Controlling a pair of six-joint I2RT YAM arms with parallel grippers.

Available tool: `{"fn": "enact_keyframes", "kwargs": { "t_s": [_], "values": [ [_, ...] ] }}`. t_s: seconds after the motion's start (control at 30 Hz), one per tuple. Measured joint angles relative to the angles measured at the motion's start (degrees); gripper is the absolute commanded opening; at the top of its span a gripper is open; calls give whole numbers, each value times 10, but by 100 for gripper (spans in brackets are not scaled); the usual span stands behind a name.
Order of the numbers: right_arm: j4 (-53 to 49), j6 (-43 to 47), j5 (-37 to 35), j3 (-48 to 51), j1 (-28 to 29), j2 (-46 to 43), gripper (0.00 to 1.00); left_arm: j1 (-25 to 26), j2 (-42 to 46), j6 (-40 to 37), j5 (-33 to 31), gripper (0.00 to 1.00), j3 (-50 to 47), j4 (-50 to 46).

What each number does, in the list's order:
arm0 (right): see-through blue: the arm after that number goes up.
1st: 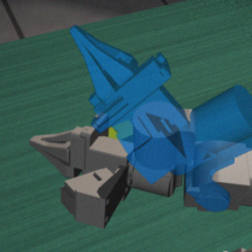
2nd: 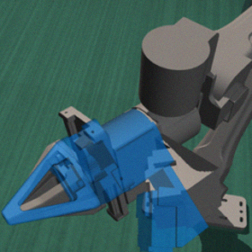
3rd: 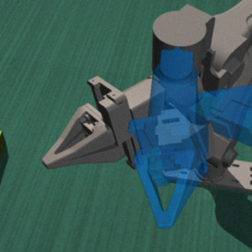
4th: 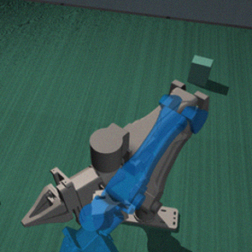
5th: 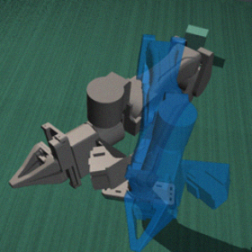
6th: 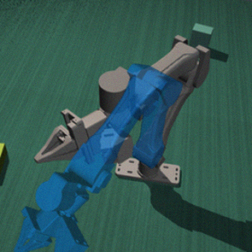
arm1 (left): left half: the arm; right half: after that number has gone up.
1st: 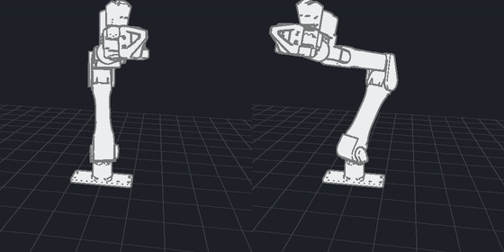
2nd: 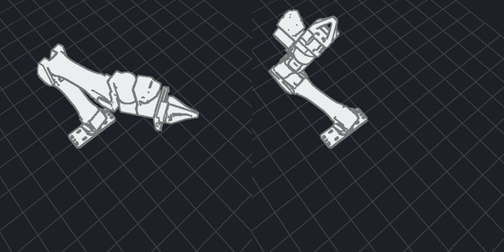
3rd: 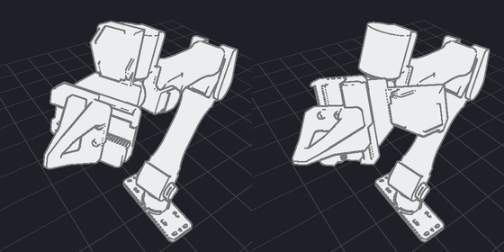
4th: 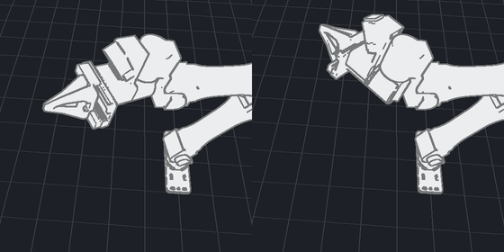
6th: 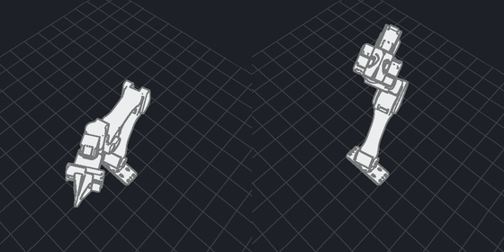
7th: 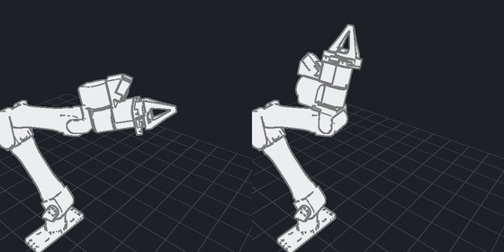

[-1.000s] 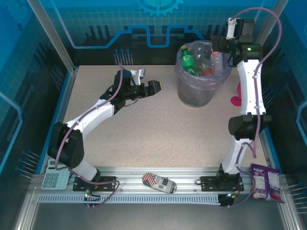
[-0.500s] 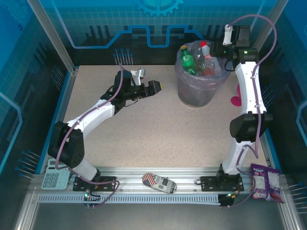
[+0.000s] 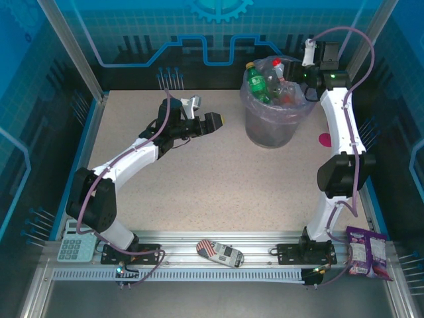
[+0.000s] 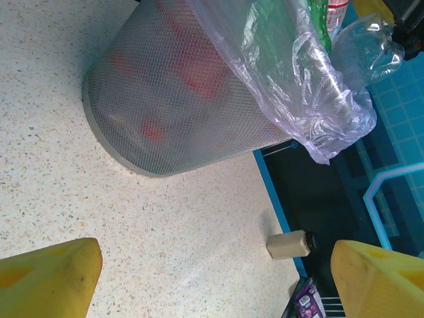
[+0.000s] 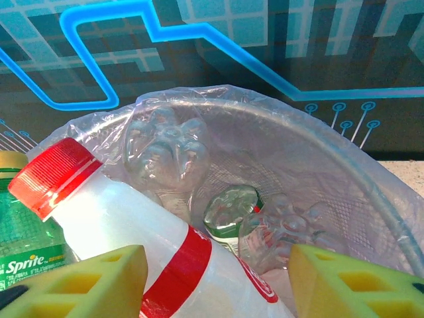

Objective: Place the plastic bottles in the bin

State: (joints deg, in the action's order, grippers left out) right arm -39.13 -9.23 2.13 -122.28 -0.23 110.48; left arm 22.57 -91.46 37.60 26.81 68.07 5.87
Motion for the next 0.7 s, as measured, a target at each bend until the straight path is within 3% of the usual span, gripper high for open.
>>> {"fn": "enact_keyframes", "kwargs": {
  "t_s": [0.23,0.37,0.53,0.7],
  "values": [
    [-14,-3,-6,-3,-14,-18,65,0,0,0,0,91,0,0],
    [-14,-18,-6,10,-54,-50,65,0,0,0,0,91,0,0],
    [-15,-37,3,26,-104,-66,60,0,-2,0,1,91,0,0],
    [-24,-53,46,31,-115,-50,54,0,-3,-2,0,91,0,-1]
  ]
}}
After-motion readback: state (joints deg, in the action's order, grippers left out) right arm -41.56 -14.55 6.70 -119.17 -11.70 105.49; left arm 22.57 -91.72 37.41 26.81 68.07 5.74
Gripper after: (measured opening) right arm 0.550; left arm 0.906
